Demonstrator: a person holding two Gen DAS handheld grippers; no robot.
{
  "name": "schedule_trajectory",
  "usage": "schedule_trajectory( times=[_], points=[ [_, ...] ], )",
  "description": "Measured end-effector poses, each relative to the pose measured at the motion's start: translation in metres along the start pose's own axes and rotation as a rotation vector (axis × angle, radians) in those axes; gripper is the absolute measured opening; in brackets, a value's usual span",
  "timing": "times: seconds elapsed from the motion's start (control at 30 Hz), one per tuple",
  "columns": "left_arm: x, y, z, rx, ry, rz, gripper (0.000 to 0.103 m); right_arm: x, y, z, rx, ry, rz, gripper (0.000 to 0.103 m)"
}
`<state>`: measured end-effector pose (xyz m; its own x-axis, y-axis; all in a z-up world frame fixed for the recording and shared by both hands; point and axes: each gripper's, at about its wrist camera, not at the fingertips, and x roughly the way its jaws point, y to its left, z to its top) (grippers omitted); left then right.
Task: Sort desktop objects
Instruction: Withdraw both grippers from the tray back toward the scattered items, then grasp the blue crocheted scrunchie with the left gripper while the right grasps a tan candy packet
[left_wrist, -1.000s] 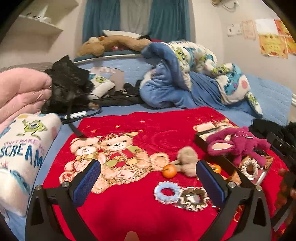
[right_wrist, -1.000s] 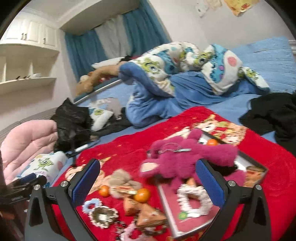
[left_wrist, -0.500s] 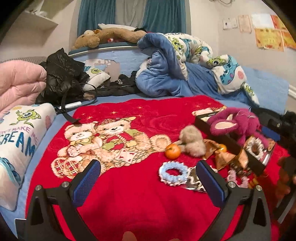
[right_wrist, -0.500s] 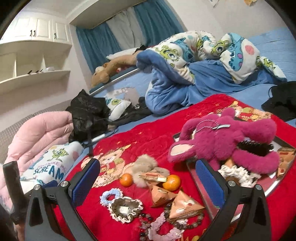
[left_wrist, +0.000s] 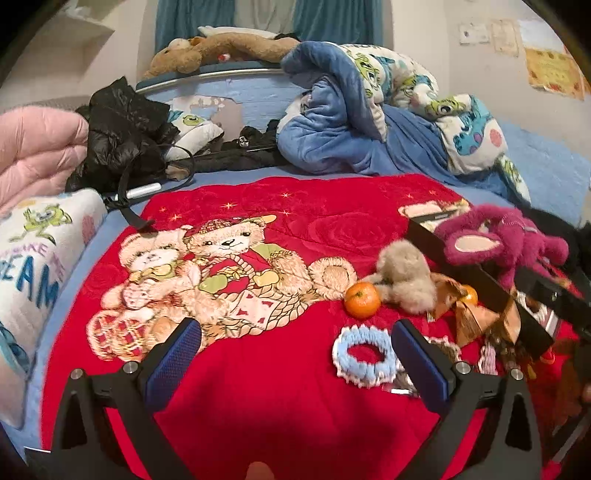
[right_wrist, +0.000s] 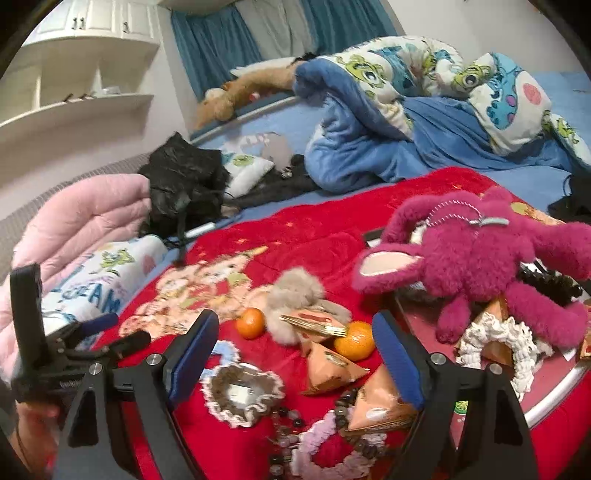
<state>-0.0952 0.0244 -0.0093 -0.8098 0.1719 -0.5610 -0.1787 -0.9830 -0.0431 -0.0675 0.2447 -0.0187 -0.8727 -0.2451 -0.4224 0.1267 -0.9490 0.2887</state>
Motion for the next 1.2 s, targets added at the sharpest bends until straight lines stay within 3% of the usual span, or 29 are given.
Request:
schedule_trajectory(
  times=[0.13,0.23,0.4,0.5,0.73,1.1,1.2],
  points=[
    [0.021,0.002,-0.005,-0.026,0.063,-0.023,0.103,0.008,-0.003,-0.003,0.013,0.031,0.016,0.08],
    [0.03,-0.001,-0.005,0.01,0.077,0.004,0.103,0.016,0.002,-0.006,-0.012,0.058,0.007,0.077],
    [0.045,-0.008,-0.003,0.03,0.105,-0.022,0.103,0.028,0.012,-0.011,-0.052,0.117,0.02,0.058],
    [0.059,-0.013,-0.001,0.057,0.129,-0.012,0.103,0.035,0.013,-0.017,-0.058,0.156,0.007,0.053],
    [0.101,-0.01,-0.015,0.041,0.287,0.029,0.103,0.048,0.0,-0.019,-0.038,0.231,-0.086,0.048],
    [0.102,-0.01,-0.019,0.05,0.282,0.042,0.103,0.066,0.007,-0.03,-0.142,0.3,-0.212,0.043],
    [0.102,-0.012,-0.018,0.049,0.283,0.04,0.103,0.068,0.006,-0.031,-0.145,0.314,-0.209,0.043]
  ],
)
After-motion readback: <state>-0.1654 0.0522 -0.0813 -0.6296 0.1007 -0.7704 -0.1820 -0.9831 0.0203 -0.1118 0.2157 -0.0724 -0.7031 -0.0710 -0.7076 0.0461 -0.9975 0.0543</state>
